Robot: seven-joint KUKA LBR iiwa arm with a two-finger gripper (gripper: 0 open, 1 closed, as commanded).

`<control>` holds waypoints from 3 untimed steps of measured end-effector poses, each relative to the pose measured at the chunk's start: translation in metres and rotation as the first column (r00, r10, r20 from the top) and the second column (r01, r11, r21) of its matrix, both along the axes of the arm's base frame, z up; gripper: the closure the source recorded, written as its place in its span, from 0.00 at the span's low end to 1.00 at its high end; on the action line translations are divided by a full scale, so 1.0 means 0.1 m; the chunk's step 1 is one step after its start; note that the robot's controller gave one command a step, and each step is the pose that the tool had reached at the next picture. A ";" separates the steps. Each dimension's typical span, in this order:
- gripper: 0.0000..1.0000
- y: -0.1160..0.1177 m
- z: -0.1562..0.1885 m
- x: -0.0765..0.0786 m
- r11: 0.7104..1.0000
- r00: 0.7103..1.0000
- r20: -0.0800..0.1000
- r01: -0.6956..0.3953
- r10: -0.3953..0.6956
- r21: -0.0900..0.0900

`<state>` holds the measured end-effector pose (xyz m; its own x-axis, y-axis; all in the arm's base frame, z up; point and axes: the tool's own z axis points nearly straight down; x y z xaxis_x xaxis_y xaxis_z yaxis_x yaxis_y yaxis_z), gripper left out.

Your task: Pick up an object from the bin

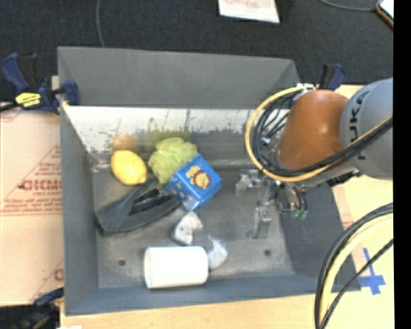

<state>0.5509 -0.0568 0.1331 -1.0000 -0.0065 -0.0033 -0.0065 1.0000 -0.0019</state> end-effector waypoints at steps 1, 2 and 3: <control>0.00 0.00 0.00 0.00 1.000 1.000 0.000 0.000 0.000 0.000; 0.00 -0.17 0.86 0.36 1.000 1.000 0.014 0.025 -0.025 -0.002; 0.00 -0.12 1.71 0.18 0.996 0.996 0.001 -0.093 0.093 -0.001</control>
Offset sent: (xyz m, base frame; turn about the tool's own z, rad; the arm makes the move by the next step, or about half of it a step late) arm 0.0320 -0.0152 0.0805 0.0257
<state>0.5690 -0.0693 0.3039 -0.9951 -0.0991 -0.0040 -0.0990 0.9951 -0.0033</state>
